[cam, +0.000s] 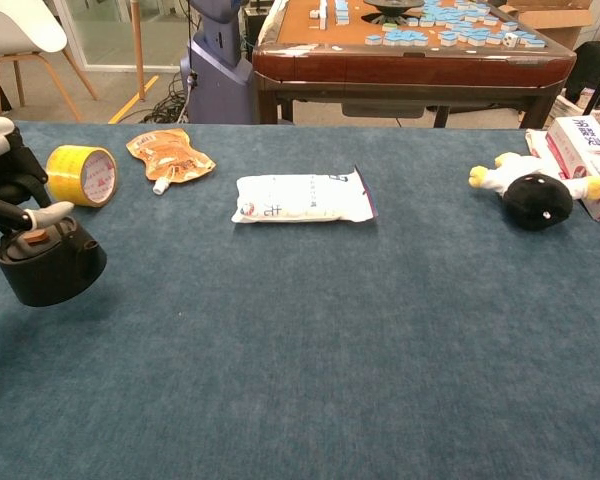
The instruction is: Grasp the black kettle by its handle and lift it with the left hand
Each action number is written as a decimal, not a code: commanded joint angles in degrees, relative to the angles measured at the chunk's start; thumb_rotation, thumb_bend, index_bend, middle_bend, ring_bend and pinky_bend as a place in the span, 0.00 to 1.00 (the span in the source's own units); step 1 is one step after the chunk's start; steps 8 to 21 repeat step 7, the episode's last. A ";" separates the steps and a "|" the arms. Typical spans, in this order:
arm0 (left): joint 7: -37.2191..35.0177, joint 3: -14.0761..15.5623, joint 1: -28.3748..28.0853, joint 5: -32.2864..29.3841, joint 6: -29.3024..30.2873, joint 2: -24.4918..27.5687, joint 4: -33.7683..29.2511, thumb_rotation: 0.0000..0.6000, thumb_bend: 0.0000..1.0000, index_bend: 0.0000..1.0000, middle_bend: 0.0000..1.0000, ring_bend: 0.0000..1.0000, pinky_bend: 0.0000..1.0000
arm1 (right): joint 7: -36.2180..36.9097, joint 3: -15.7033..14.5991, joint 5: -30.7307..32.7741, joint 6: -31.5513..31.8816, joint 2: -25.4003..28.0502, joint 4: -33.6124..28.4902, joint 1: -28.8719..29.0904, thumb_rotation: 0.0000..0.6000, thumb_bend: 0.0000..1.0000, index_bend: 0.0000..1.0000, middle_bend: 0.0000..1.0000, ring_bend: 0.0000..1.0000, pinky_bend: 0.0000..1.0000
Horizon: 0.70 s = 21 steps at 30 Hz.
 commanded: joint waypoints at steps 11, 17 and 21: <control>0.03 -0.09 -0.14 -0.01 -0.22 -0.18 0.22 0.81 0.34 1.00 1.00 0.94 0.40 | -0.08 -0.01 0.07 -0.09 0.04 -0.06 0.00 1.00 0.21 0.21 0.32 0.20 0.27; 0.03 -0.09 -0.14 -0.01 -0.22 -0.18 0.22 0.81 0.34 1.00 1.00 0.94 0.40 | -0.08 -0.01 0.07 -0.09 0.04 -0.06 0.00 1.00 0.21 0.21 0.32 0.20 0.27; 0.03 -0.09 -0.14 -0.01 -0.22 -0.18 0.22 0.81 0.34 1.00 1.00 0.94 0.40 | -0.08 -0.01 0.07 -0.09 0.04 -0.06 0.00 1.00 0.21 0.21 0.32 0.20 0.27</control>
